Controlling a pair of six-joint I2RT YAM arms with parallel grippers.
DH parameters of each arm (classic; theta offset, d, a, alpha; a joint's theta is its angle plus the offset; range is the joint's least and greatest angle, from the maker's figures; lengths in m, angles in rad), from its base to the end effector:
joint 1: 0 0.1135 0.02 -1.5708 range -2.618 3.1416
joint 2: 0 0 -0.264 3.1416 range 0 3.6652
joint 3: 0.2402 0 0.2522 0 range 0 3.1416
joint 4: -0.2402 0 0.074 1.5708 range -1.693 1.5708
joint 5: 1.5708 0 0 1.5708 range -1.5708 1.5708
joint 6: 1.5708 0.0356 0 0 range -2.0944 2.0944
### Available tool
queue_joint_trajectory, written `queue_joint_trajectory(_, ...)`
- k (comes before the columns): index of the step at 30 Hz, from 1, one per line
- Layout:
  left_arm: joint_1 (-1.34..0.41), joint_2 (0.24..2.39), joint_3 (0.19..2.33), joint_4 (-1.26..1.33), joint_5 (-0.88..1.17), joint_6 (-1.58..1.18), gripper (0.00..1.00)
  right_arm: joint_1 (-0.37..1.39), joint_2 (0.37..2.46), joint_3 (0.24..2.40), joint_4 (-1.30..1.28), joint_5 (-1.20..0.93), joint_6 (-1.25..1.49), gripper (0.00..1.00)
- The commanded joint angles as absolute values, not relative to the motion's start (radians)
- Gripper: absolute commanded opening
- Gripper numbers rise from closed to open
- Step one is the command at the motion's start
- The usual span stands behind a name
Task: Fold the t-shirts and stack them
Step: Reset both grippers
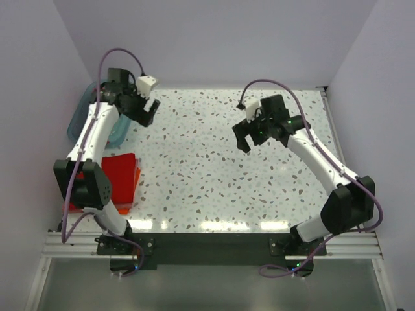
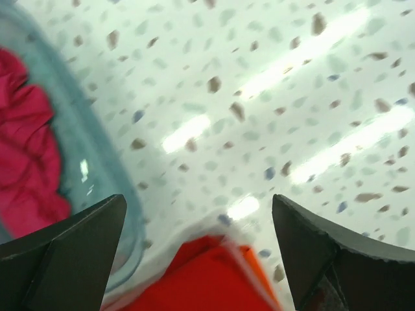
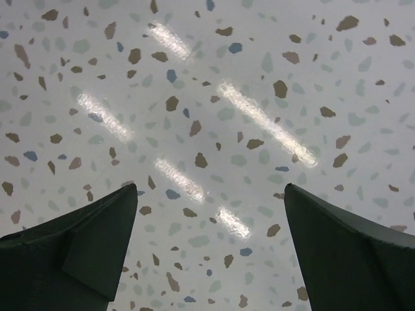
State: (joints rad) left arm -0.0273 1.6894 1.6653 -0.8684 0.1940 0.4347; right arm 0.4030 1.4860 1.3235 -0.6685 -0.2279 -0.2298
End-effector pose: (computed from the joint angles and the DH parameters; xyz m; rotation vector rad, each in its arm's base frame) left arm 0.3656 -0.0169 0.3449 0.6401 2.3558 -0.0584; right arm 0.2934 0.1338 0.3159 -0.8483 2.2486 0.3543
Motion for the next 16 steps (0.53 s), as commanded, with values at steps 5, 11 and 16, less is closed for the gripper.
queue_joint_trajectory(5, -0.271, 1.778, 1.553, -0.642, 0.241, 0.255, 1.0, 0.209, 1.493, 1.257, -0.631, -0.308, -0.135, 0.99)
queue_joint_trajectory(11, -0.319, 1.786, 1.353, -0.539, 0.29, 0.207, 1.0, 0.186, 1.451, 1.131, -0.588, -0.288, -0.132, 0.99)
queue_joint_trajectory(16, -0.321, 1.747, 1.282, -0.486, 0.27, 0.195, 1.0, 0.186, 1.419, 1.088, -0.592, -0.301, -0.132, 0.99)
